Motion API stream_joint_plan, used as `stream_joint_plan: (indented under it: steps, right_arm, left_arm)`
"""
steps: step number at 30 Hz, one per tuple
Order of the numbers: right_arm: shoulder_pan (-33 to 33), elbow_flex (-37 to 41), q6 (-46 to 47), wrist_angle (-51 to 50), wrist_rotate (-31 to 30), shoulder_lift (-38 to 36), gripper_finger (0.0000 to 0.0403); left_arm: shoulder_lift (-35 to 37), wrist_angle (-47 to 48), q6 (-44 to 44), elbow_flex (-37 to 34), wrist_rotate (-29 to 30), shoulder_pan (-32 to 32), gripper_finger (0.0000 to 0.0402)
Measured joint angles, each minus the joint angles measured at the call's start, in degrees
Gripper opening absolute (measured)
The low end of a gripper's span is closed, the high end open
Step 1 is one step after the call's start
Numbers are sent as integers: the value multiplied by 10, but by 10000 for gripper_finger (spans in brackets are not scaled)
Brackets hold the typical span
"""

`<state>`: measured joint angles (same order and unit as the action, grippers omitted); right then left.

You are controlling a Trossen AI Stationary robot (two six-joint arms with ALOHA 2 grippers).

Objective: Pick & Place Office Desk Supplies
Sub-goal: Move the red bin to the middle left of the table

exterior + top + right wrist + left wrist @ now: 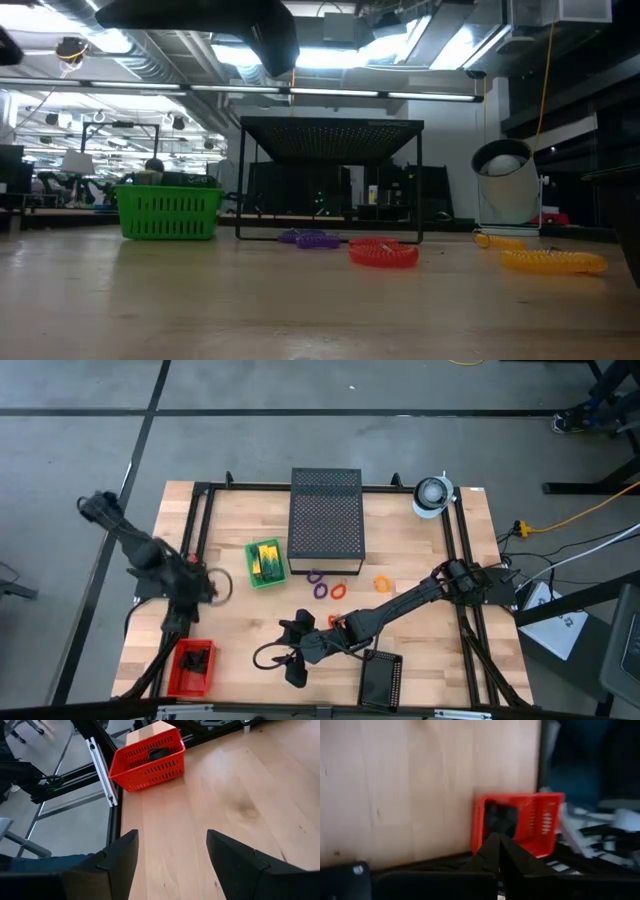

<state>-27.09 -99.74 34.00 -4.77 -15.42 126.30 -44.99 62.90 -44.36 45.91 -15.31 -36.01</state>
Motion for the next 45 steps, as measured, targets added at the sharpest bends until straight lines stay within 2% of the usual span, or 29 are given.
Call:
stream_joint_plan:
  steps: [5,8,14,18,27,32,37,45]
  right_arm:
    - [0,0,-5,0,0,0,236]
    - [0,0,-10,0,2,0,236]
    - [0,0,-12,0,15,0,236]
    - [0,0,-15,0,15,0,236]
    - [0,0,-15,0,13,0,236]
    - [0,0,-14,0,13,0,236]
    - [0,0,-14,0,13,0,236]
    - [0,0,-14,0,13,0,235]
  left_arm:
    - [-105,-49,-84,0,43,-127,2]
    - [-172,-84,-109,0,48,-177,1]
    - [-254,-140,-151,0,38,-225,1]
    - [-291,-143,-154,0,70,-239,2]
    - [-306,-131,-123,-2,141,-216,3]
    - [-306,-143,-88,-24,144,-184,1]
    - [-306,-187,-24,-51,156,-136,2]
    - [-305,-191,113,-53,174,-36,2]
